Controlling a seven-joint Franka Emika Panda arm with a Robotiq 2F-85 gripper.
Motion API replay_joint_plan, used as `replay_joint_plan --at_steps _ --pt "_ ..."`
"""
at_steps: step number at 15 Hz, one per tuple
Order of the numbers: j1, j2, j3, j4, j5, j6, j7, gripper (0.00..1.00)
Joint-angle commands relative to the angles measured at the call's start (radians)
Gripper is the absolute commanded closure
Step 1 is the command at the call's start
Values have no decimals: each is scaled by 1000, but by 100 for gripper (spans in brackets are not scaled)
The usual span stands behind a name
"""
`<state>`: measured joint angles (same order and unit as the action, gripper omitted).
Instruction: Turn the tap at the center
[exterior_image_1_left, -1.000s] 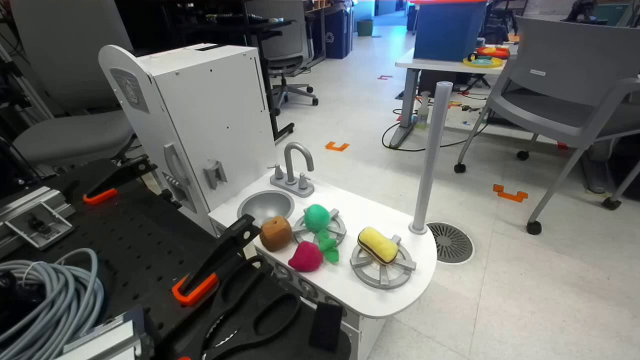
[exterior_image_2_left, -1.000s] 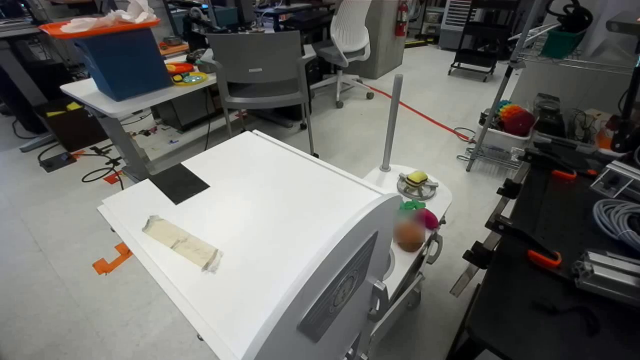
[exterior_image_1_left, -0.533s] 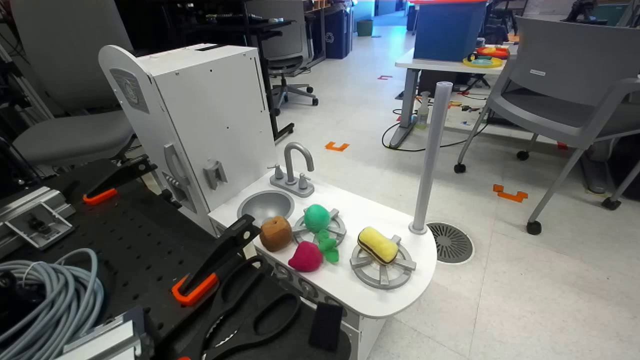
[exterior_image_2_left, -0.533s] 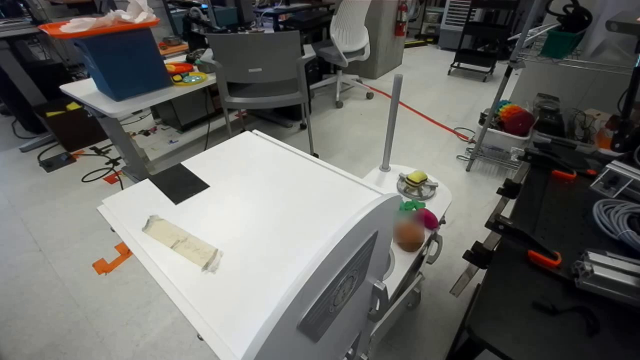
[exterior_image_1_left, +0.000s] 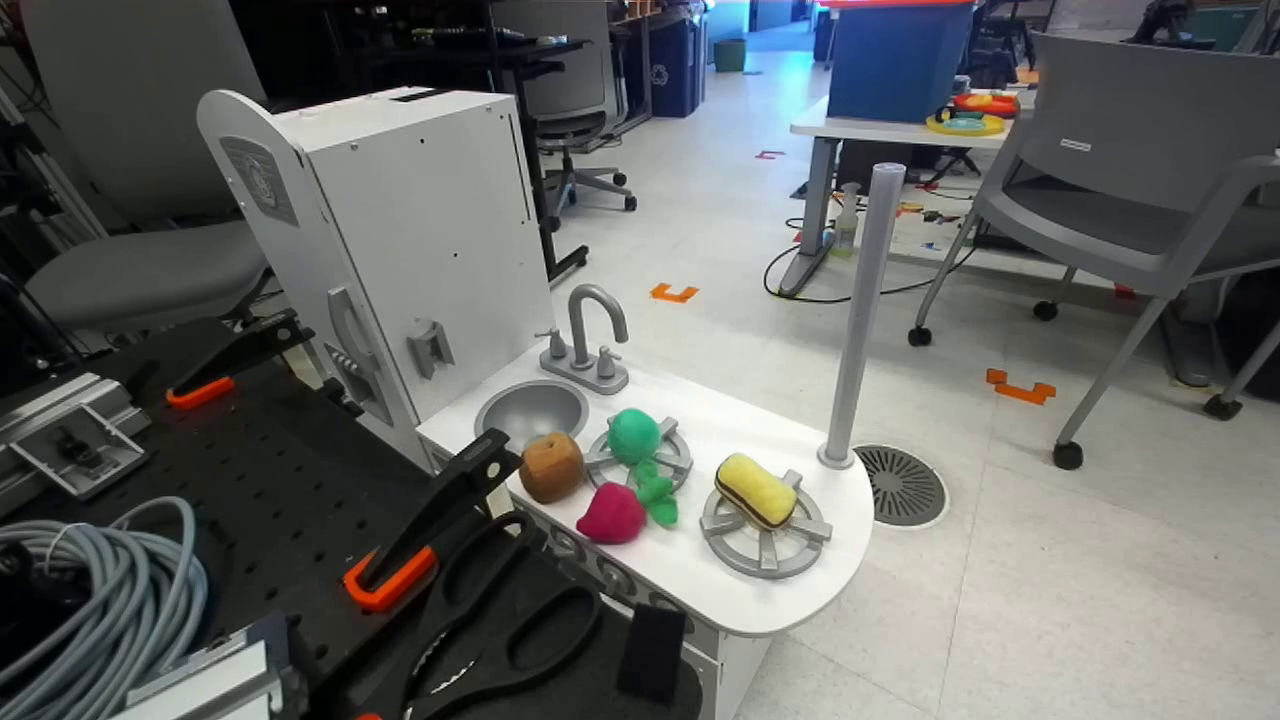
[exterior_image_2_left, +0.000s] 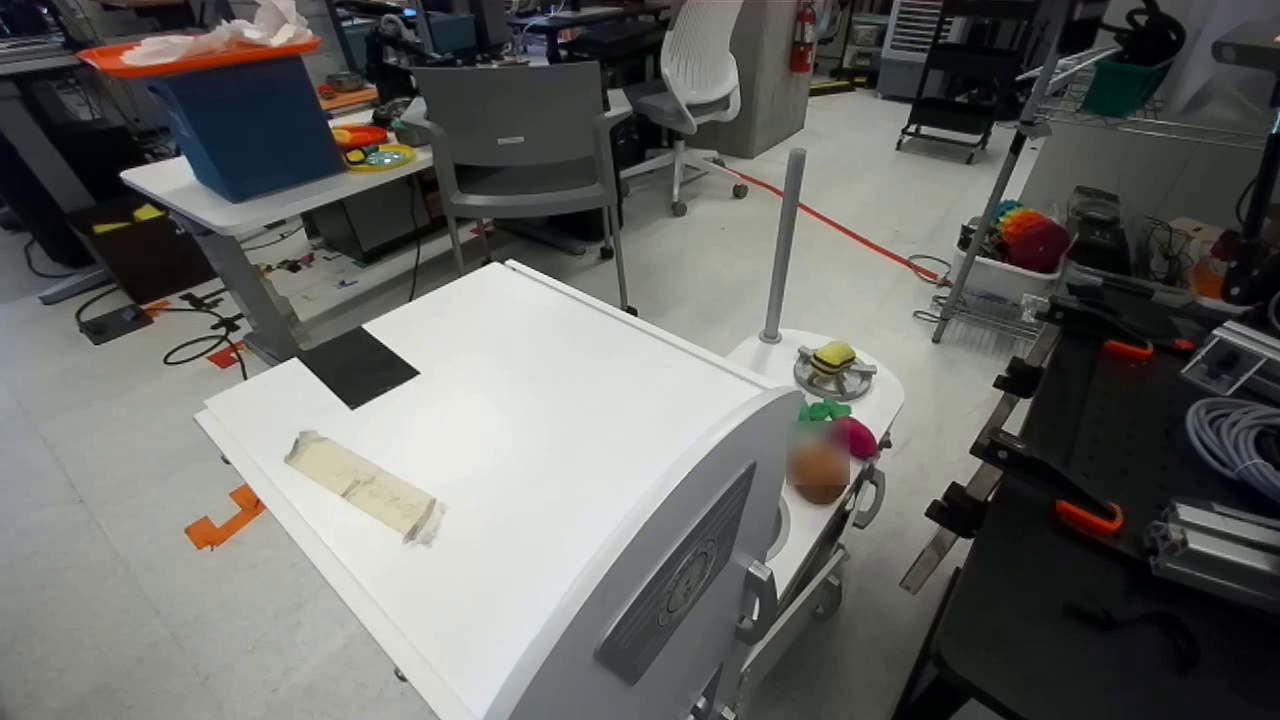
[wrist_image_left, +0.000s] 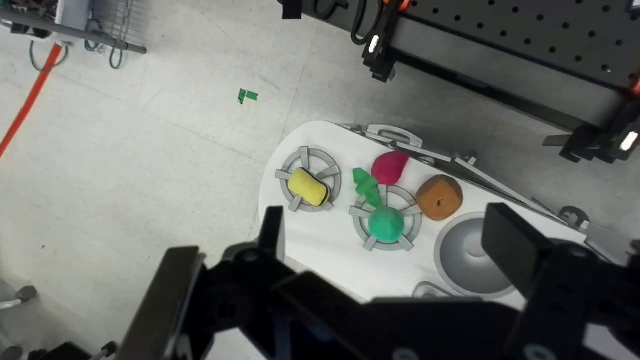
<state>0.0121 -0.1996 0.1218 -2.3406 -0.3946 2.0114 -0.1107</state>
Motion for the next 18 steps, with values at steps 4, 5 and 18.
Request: replay_joint_plan --at_steps 4,5,18 --pt "22 471 -32 245 -77 92 110 0" --pt "22 540 -41 282 -55 110 98 0" --pt "-10 1130 -21 657 85 605 -153 0"
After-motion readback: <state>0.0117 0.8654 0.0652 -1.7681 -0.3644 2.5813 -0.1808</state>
